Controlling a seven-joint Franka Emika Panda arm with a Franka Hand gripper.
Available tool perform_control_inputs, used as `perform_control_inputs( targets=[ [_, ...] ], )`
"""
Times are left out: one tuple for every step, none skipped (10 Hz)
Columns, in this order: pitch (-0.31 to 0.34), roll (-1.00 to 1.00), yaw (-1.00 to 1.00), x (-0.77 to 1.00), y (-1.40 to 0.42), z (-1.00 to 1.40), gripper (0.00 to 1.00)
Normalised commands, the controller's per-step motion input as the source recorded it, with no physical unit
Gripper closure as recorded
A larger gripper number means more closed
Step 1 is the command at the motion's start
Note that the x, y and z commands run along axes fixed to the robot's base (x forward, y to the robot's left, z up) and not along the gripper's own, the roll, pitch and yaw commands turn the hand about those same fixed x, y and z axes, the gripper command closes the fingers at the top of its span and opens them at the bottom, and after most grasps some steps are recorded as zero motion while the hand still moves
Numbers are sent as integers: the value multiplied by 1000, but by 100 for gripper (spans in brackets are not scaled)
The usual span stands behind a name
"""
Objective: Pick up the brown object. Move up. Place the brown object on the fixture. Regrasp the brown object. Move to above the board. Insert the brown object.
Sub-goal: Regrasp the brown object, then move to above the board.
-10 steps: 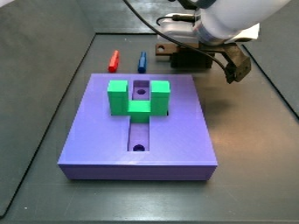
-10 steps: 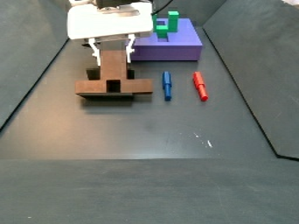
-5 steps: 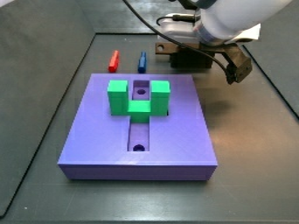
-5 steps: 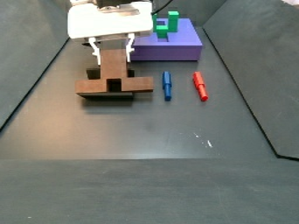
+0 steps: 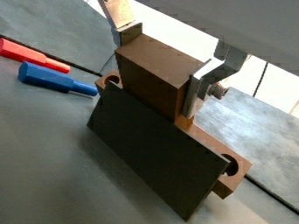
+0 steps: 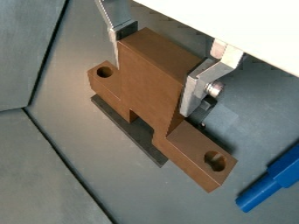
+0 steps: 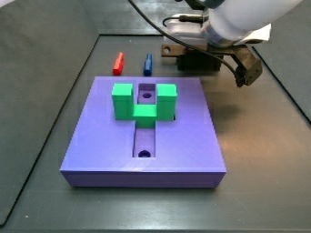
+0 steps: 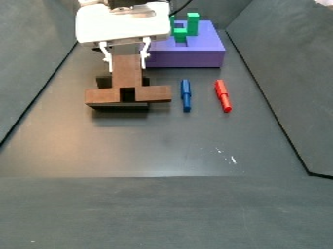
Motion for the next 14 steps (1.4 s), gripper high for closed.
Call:
perform_control_inputs(
  targets=[
    [0, 0, 0, 0, 0, 0, 100],
    [0, 0, 0, 0, 0, 0, 100],
    [0, 0, 0, 0, 0, 0, 100],
    [0, 0, 0, 0, 0, 1400, 100],
    [-18, -32, 30, 8, -4, 1400, 100],
    [-38, -130, 33, -6, -15, 1400, 100],
    [-44, -91, 16, -15, 0, 1400, 100],
    [-24, -32, -3, -6, -15, 1400, 100],
    [-10, -18, -14, -8, -22, 1400, 100],
    [6, -14, -18, 2, -21, 1400, 100],
    [27, -13, -18, 11, -24, 882, 100],
    [52, 5, -18, 25, -13, 397, 100],
    [66, 15, -11, 33, -14, 253, 100],
    [70, 6, -3, 38, -18, 176, 100]
  ],
)
